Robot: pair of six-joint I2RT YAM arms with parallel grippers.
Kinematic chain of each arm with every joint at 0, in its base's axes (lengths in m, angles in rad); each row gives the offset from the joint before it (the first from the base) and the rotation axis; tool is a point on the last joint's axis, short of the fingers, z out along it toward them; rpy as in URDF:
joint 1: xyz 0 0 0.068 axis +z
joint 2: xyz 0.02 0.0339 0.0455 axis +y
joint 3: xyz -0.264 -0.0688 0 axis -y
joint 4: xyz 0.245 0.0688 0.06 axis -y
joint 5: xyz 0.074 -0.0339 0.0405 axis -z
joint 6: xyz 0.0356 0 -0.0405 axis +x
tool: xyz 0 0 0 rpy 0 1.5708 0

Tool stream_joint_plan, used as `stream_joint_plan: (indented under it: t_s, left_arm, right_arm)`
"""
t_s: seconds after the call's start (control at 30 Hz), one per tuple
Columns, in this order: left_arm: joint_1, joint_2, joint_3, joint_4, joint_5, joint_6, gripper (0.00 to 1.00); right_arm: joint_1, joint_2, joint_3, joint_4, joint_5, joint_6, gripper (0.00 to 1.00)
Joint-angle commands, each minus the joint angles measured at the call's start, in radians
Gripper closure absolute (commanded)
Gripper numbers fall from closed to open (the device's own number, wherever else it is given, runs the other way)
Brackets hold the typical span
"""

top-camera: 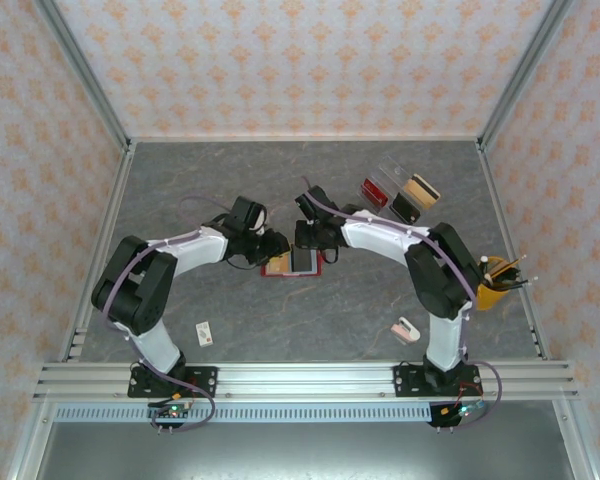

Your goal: Take the credit cards out of the card holder

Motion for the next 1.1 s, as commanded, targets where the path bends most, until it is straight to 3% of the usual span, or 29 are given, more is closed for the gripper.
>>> stream_joint_plan:
  t_s: [0.0, 0.5, 1.07]
  left_arm:
    - [-0.002, 0.021, 0.023, 0.033, 0.019, -0.013, 0.70]
    - [-0.006, 0.084, 0.048, 0.042, 0.056, 0.008, 0.76]
    - [-0.007, 0.143, 0.060, 0.063, 0.102, 0.021, 0.77]
  right_arm:
    - [-0.001, 0.026, 0.026, -0.084, -0.010, -0.016, 0.76]
    - [-0.004, 0.095, 0.028, -0.135, 0.028, -0.021, 0.76]
    - [-0.020, 0.118, -0.011, -0.093, -0.038, 0.005, 0.77]
